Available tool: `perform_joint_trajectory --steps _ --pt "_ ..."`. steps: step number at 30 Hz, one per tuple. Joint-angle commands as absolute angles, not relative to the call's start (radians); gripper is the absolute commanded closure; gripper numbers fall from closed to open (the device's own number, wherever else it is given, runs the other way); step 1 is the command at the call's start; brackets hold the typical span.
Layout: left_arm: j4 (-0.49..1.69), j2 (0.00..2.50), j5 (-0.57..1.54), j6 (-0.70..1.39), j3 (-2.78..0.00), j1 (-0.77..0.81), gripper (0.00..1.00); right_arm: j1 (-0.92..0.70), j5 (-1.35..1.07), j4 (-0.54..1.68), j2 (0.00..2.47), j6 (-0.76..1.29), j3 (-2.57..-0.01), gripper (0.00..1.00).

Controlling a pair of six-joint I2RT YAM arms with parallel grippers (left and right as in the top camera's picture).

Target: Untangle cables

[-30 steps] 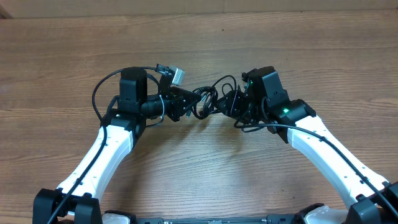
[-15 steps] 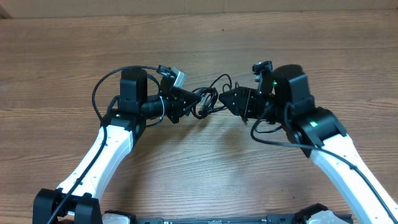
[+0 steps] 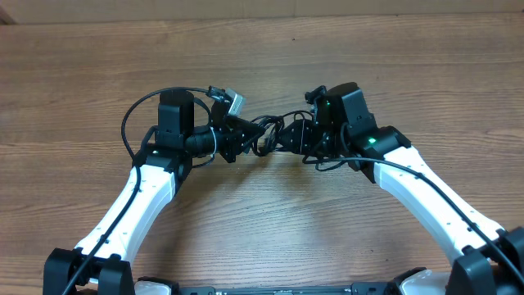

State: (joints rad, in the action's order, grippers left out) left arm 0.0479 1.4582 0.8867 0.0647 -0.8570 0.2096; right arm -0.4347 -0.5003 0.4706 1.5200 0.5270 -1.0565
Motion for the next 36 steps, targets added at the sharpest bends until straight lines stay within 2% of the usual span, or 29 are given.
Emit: perform_joint_trajectory --steps 1,3,9,14,21,26,31,34,36 --pt "0.048 1.453 0.878 0.133 -0.865 0.210 0.96 -0.440 -0.529 0.464 1.499 0.442 -1.075 0.72" --pt "0.049 1.453 0.817 0.237 -0.865 0.210 0.96 -0.440 -0.525 0.466 1.465 0.408 -1.075 0.69" --pt "0.048 1.453 0.701 0.520 -0.865 0.210 0.96 -0.488 -0.525 0.468 1.357 0.256 -1.075 0.69" --pt "0.048 1.453 0.699 0.678 -0.865 0.210 0.96 -0.606 -0.369 0.467 1.380 0.253 -1.066 0.69" --pt "0.048 1.453 0.707 0.711 -0.865 0.210 0.96 -0.645 -0.144 0.460 1.452 0.260 -1.066 0.74" --pt "0.048 1.453 0.735 0.710 -0.865 0.210 0.96 -0.645 -0.113 0.433 1.507 0.260 -1.066 0.75" --pt "0.048 1.453 0.752 0.707 -0.865 0.210 0.96 -0.645 -0.112 0.414 1.523 0.259 -1.066 0.80" --pt "0.048 1.453 0.760 0.707 -0.865 0.210 0.96 -0.645 -0.101 0.411 1.551 0.257 -1.066 0.86" --pt "0.048 1.453 0.760 0.706 -0.865 0.210 0.96 -0.645 -0.101 0.413 1.570 0.257 -1.066 0.96"
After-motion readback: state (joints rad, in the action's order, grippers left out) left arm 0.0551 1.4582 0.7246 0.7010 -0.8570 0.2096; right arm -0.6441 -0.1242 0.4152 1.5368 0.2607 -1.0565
